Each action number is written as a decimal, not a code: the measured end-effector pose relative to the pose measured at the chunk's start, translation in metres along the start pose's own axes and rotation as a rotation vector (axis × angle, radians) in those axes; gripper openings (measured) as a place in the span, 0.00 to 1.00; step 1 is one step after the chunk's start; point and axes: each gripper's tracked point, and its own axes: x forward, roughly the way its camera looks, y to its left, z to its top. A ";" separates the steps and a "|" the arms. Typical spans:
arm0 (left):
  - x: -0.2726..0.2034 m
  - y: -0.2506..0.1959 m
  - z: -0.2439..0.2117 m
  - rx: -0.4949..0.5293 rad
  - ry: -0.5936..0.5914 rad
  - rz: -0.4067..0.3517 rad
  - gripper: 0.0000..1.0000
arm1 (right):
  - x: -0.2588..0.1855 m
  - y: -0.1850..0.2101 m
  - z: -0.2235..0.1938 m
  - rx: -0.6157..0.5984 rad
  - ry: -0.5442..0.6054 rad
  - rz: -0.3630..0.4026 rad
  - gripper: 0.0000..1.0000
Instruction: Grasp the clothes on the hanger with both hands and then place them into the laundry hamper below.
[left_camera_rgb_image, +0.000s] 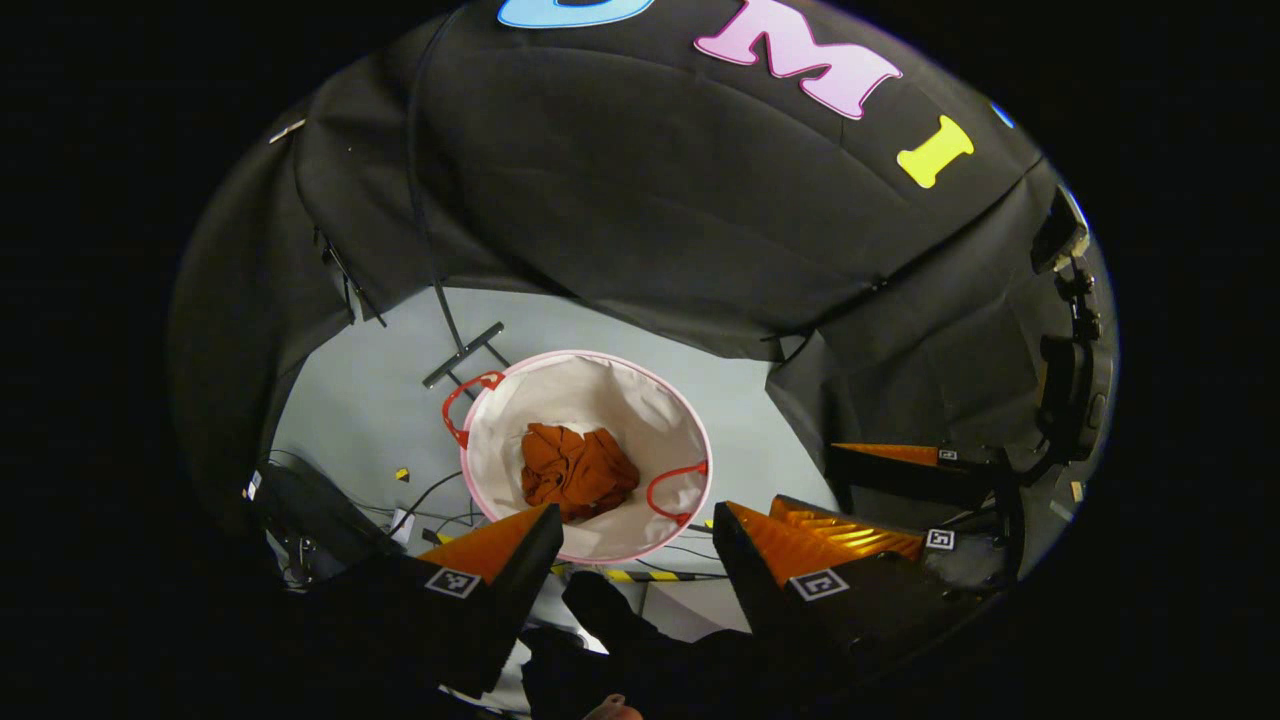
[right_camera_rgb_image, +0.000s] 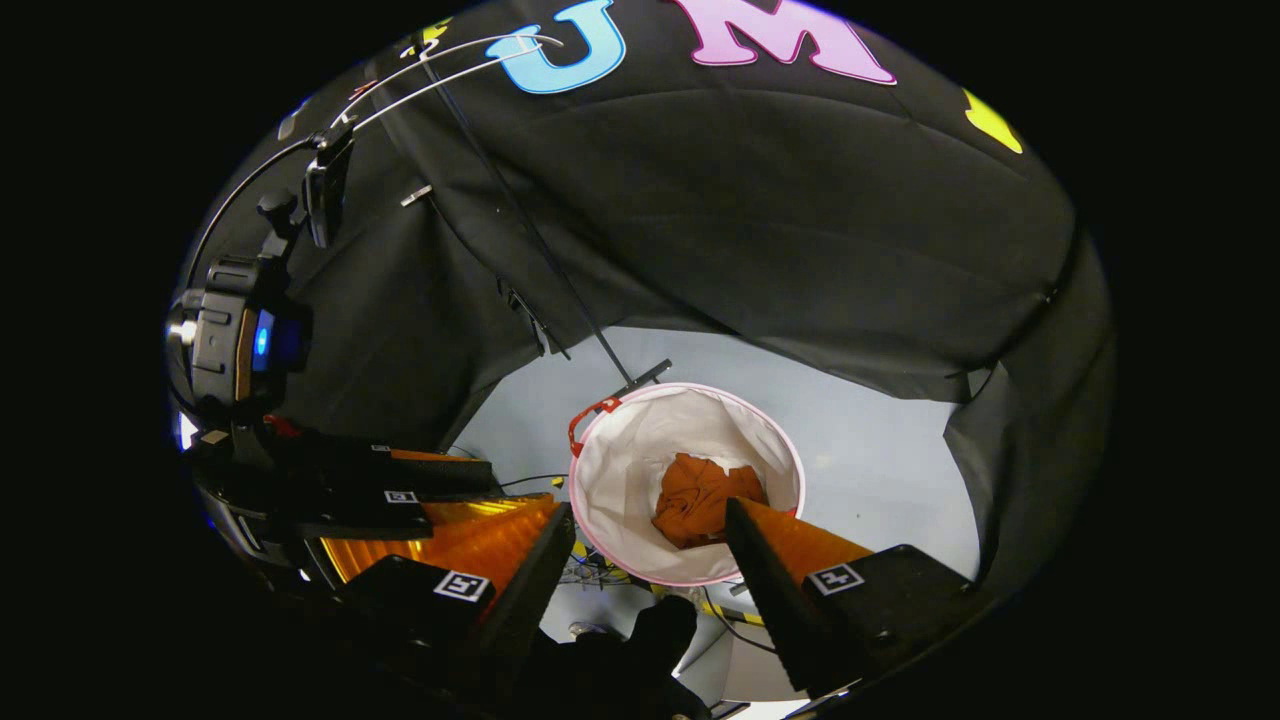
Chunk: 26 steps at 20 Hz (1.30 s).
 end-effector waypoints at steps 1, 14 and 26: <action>-0.006 -0.002 0.004 -0.003 -0.031 -0.012 0.96 | -0.005 0.003 0.001 -0.003 -0.016 0.002 0.99; -0.177 -0.008 0.009 0.116 -0.488 -0.150 0.96 | -0.139 0.101 0.024 -0.014 -0.474 -0.019 0.99; -0.355 -0.017 -0.059 0.259 -0.722 -0.293 0.96 | -0.296 0.195 -0.033 -0.081 -0.762 -0.136 0.99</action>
